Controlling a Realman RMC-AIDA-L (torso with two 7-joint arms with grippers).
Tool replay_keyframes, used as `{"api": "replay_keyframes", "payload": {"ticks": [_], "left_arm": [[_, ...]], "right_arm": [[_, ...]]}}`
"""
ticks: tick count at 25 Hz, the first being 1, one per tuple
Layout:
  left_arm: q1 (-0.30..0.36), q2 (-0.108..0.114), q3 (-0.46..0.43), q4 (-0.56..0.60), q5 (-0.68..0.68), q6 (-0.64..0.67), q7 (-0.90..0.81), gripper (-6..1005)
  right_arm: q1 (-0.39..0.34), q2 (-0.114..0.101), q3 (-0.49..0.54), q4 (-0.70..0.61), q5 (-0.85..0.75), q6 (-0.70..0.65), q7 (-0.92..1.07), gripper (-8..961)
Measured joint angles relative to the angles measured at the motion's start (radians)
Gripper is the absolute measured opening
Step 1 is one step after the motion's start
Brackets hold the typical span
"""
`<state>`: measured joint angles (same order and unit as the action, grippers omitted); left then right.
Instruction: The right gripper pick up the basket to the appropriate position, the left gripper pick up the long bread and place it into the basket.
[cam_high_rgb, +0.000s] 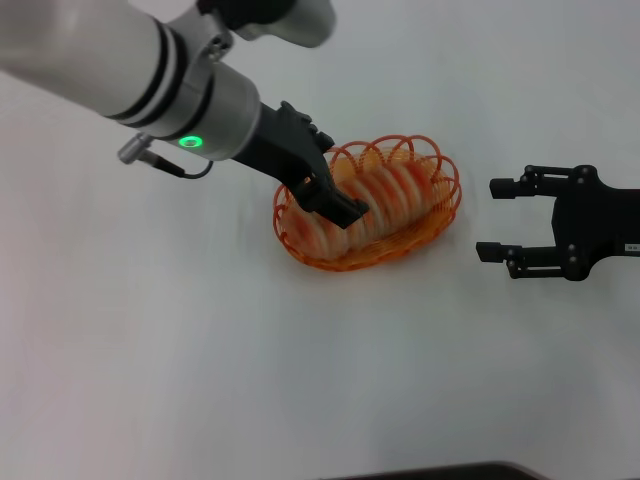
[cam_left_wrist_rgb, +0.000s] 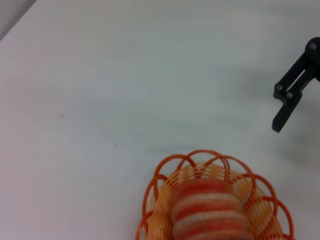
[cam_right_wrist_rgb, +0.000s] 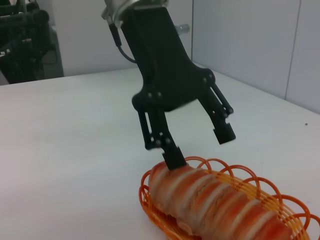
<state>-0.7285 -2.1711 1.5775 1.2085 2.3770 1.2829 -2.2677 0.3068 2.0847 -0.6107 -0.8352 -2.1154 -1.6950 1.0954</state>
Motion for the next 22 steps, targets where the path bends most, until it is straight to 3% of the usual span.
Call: {"api": "replay_keyframes", "payload": {"ticks": [4, 5, 6, 8, 14, 22], "left_arm": [[0.084, 0.002, -0.124, 0.047, -0.087, 0.055, 0.086, 883], [0.118, 0.003, -0.178, 0.06, -0.121, 0.085, 0.127, 908], [0.177, 0.004, -0.292, 0.07, -0.167, 0.148, 0.207, 908], [0.197, 0.006, -0.338, 0.07, -0.179, 0.173, 0.235, 908], [0.334, 0.008, -0.651, -0.062, -0.224, 0.373, 0.521, 909], [0.408, 0.009, -0.801, -0.292, -0.226, 0.351, 0.83, 908]], "right_arm": [[0.002, 0.0, -0.001, 0.002, 0.003, 0.0, -0.002, 792], [0.002, 0.0, -0.002, 0.002, 0.003, 0.0, -0.002, 792], [0.004, 0.0, -0.002, 0.002, 0.003, 0.0, -0.003, 791], [0.005, 0.0, -0.001, 0.002, 0.004, 0.0, -0.003, 791], [0.008, -0.002, -0.006, 0.002, 0.001, 0.005, -0.006, 791], [-0.002, -0.025, 0.008, 0.003, -0.007, 0.02, -0.015, 791]]}}
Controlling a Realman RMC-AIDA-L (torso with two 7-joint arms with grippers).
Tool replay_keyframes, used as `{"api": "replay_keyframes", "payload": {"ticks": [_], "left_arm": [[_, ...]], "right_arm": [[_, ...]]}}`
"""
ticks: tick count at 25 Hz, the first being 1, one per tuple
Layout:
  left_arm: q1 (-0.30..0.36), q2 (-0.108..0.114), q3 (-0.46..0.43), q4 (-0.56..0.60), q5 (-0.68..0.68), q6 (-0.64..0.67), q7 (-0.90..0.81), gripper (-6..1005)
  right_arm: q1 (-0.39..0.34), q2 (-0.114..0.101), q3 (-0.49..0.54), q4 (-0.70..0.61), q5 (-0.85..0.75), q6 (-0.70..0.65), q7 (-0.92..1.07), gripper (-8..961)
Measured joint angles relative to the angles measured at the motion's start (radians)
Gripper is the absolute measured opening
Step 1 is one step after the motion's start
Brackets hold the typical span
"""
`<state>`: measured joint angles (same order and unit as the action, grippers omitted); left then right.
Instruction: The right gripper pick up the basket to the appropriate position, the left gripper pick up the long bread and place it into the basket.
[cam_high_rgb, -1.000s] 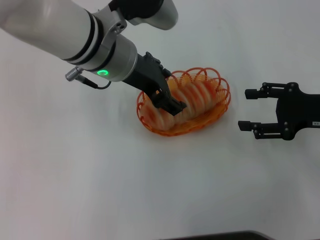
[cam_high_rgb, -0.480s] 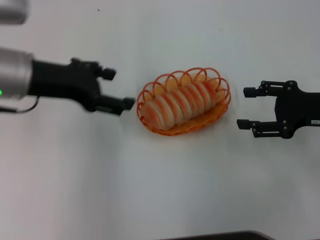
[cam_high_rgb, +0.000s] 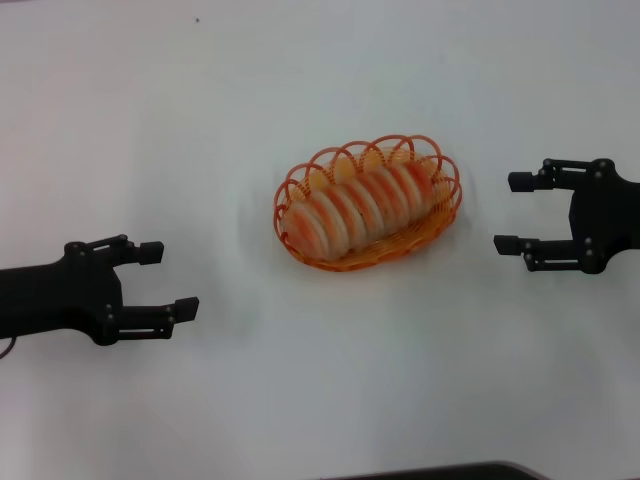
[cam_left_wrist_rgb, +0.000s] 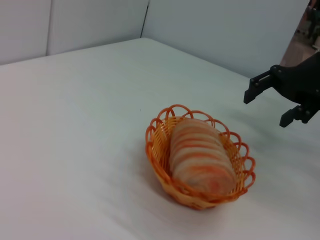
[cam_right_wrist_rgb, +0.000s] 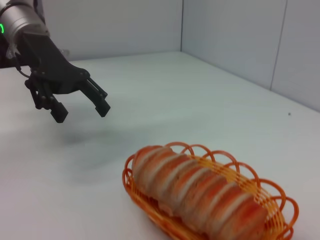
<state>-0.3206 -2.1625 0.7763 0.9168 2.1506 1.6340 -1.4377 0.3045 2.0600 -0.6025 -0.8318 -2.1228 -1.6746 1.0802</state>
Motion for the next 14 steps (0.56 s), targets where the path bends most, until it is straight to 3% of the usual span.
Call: {"api": "replay_keyframes", "payload": {"ticks": [4, 14], "left_arm": [[-0.001, 0.002, -0.014, -0.057, 0.009, -0.036, 0.055, 908], [0.001, 0.007, -0.017, -0.054, 0.012, -0.037, 0.062, 909]], "right_arm": [[-0.001, 0.005, 0.006, 0.002, -0.039, 0.017, -0.001, 791], [-0.001, 0.015, 0.007, 0.008, -0.055, 0.04, 0.0, 791]]}}
